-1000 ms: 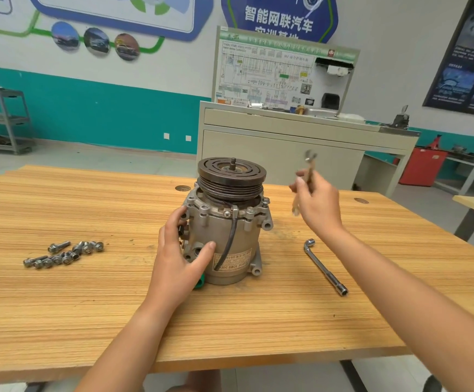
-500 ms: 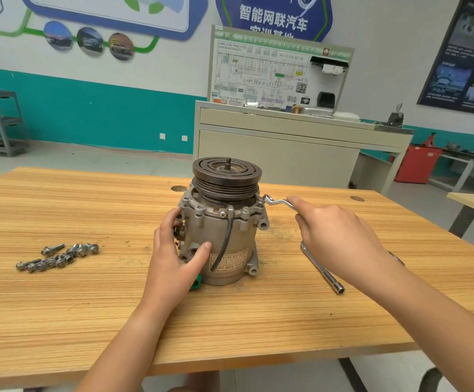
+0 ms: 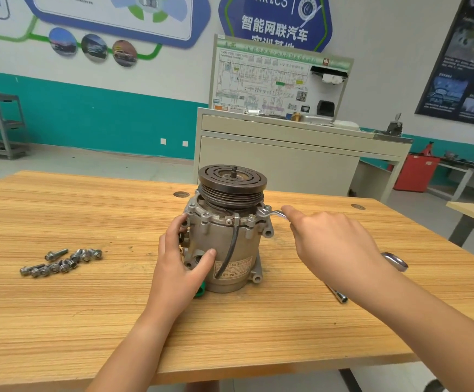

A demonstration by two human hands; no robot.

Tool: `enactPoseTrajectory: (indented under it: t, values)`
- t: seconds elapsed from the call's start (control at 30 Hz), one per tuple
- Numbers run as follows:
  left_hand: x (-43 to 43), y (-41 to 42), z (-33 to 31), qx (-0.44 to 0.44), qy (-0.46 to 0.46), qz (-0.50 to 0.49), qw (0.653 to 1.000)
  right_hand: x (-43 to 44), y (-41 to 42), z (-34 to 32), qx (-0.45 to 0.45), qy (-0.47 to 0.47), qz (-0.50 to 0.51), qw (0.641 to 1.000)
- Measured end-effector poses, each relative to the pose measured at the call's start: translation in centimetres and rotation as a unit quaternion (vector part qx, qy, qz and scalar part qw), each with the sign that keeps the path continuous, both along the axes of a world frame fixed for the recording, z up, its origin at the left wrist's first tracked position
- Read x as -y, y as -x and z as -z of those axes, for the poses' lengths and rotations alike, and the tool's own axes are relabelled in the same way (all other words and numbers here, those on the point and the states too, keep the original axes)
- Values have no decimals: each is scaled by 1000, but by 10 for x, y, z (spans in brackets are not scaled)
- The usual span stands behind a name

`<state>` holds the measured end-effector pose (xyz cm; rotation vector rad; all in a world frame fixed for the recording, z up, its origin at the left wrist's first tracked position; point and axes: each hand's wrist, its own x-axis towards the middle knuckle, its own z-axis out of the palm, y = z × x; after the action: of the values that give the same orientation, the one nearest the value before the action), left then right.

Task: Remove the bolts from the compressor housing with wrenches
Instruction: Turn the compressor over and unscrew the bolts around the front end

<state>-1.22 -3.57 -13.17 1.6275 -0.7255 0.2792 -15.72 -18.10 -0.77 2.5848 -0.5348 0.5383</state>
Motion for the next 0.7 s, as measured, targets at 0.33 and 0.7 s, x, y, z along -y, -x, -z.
enactPoseTrajectory:
  t: [0.33,0.7]
  values:
    - [0,0,0,-13,-2,2,1000,-12,-8,-23,-115,53,26,992]
    - [1,-3,2,-17,-2,3,1000,-19,-13,-32,-192,157,17,969]
